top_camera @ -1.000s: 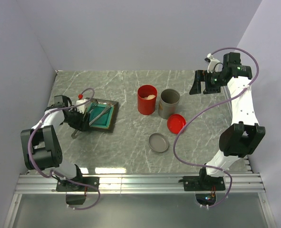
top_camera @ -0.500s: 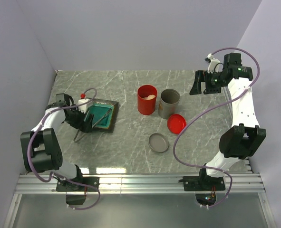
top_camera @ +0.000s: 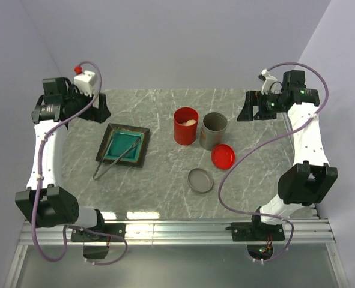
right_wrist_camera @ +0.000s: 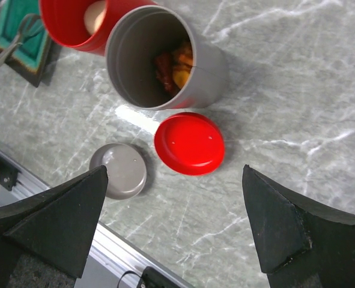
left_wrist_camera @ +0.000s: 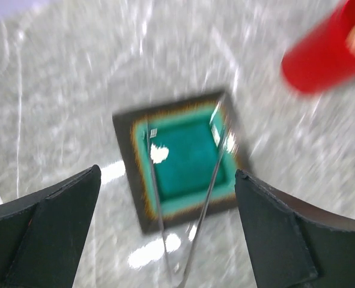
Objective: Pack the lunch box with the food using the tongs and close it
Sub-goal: Put down the clamp
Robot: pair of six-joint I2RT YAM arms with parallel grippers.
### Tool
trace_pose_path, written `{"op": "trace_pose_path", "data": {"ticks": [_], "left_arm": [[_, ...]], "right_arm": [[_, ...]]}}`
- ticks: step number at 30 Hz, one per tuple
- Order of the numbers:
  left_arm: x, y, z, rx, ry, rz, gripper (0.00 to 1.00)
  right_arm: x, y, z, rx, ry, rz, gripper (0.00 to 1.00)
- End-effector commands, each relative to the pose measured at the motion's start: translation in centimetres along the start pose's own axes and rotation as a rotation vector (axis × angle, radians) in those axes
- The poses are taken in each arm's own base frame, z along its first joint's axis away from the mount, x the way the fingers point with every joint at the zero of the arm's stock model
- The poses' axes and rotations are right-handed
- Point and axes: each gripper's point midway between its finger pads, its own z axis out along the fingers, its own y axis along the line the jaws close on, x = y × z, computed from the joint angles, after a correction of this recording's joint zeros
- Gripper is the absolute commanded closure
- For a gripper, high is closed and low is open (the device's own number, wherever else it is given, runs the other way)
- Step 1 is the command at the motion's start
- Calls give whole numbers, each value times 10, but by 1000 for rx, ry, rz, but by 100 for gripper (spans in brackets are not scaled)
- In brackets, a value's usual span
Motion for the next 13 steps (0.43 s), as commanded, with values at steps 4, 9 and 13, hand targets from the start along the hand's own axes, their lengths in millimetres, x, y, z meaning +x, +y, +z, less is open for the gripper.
{"op": "trace_pose_path", "data": {"ticks": [4, 9, 13], "left_arm": [[-56, -29, 17, 3, -118, -137, 1], [-51, -52, 46, -9, -92, -148, 1], [-54, -65, 55, 13, -94, -144, 0]], "right_arm": [[-5, 23, -15, -54, -135, -58, 0], [16, 20, -3, -66, -107, -38, 0], [21, 20, -2, -60, -105, -43, 0]]}}
